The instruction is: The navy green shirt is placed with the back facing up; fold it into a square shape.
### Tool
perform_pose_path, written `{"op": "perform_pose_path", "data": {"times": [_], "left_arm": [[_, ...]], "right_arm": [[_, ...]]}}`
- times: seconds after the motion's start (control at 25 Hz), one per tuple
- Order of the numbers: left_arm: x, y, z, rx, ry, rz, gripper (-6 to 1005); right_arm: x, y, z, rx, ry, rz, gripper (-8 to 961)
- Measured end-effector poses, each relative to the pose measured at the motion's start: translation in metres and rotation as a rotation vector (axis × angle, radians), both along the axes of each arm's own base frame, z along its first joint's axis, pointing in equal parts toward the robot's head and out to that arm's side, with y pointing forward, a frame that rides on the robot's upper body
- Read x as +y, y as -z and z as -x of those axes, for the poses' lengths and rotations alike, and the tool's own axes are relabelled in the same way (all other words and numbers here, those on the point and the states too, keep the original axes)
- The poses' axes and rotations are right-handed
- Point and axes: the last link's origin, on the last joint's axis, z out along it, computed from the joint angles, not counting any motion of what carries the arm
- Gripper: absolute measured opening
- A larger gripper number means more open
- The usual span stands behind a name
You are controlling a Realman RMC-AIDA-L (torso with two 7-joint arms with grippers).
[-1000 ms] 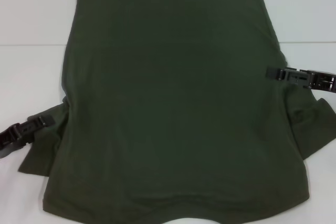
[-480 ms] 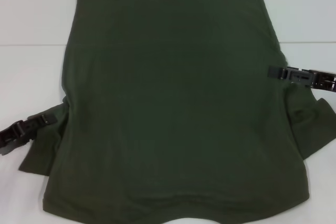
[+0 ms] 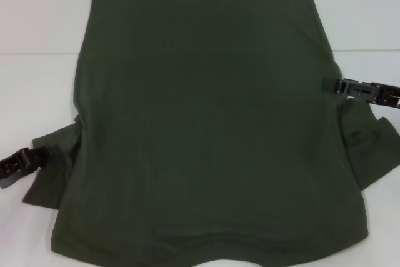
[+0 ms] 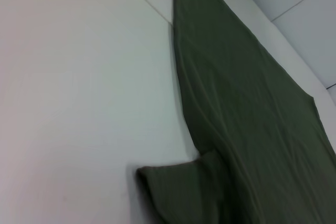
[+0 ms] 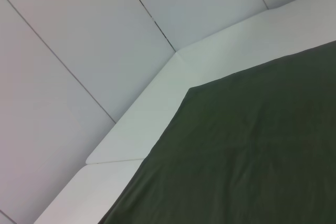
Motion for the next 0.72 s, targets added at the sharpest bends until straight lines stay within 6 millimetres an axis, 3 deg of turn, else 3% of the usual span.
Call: {"op": "perform_pose_path", "data": {"times": [0.24, 0.36, 0.56, 0.72], "left_arm": [[0.000, 0.003, -0.001, 0.019, 0.016, 0.024, 353], [0.001, 0.001, -0.002, 0.024, 0.017, 0.020, 153], [0.002, -0.004, -0.001, 0.049, 0.032, 0.016, -1], [0.007, -0.014, -0.005, 0.117, 0.074, 0.026, -1]], "right_arm": [[0.000, 0.000, 0.000, 0.001, 0.002, 0.000, 942], [0.000, 0.000, 0.000, 0.001, 0.002, 0.000, 942], [0.000, -0.001, -0.001, 0.005, 0.007, -0.007, 942], [0.000, -0.002, -0.001, 0.007, 0.007, -0.008, 942]]}}
